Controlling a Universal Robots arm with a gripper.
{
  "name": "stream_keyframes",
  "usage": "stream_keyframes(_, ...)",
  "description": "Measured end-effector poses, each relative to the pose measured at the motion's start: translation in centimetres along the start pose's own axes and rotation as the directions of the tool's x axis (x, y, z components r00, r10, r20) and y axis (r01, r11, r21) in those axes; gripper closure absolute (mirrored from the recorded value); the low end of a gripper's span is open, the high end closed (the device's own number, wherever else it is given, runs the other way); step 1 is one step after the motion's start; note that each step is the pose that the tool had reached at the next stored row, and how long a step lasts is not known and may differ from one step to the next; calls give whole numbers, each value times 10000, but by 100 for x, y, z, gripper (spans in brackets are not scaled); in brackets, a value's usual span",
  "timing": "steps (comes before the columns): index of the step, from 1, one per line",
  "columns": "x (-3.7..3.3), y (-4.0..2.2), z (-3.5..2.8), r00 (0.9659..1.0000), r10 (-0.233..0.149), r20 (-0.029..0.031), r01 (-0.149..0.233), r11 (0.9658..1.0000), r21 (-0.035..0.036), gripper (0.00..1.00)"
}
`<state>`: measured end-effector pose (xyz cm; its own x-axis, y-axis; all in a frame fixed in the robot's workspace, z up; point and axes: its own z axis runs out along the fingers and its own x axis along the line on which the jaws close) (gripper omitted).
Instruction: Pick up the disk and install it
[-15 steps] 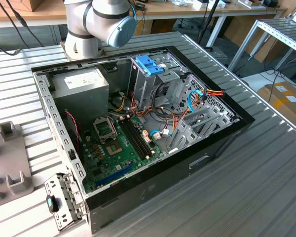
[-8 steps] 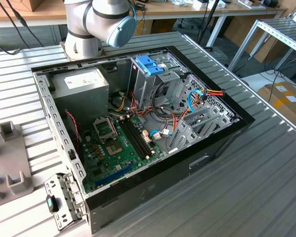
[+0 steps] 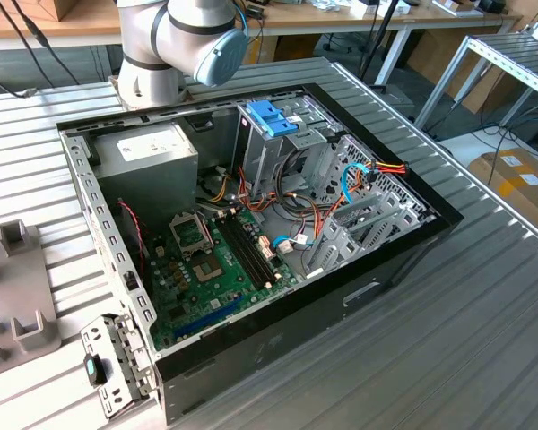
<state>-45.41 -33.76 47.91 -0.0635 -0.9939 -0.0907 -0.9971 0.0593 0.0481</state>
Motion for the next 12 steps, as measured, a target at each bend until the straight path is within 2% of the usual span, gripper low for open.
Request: stream_keyframes(12, -6, 3, -64, 10000, 0, 0, 0, 10000, 0, 63)
